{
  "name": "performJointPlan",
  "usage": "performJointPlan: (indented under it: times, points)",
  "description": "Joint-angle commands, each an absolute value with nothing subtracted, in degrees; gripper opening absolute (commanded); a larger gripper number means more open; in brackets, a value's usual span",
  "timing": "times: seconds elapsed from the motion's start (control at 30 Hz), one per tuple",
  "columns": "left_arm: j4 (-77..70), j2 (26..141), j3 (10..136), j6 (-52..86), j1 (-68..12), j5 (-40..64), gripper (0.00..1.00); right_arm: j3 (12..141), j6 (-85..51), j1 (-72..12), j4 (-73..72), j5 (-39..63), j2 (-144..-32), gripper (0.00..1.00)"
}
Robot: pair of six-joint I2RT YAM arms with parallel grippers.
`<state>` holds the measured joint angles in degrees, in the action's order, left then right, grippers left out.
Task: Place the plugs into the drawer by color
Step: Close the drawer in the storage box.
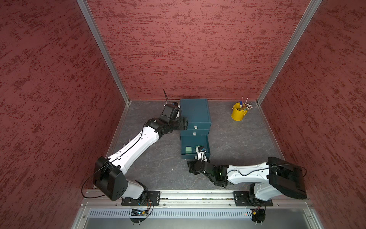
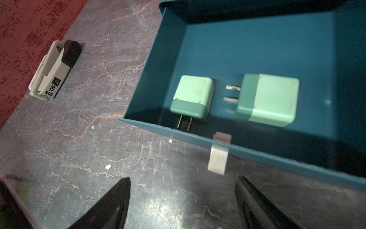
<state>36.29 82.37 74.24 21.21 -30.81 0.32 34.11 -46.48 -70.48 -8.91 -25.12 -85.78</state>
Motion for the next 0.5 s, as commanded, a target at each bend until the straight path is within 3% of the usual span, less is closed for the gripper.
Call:
performJointPlan:
  times: [0.0, 0.47]
  points:
    - [38.4, 83.0, 72.2, 21.1, -29.8, -1.4, 0.78, 34.6, -45.7, -69.6, -13.7, -23.9, -86.4, 0.86]
    - [39.0, 82.9, 72.2, 20.8, -28.9, -0.4, 0.78, 37.6, -37.3, -66.5, -22.6, -26.0, -93.8, 0.87]
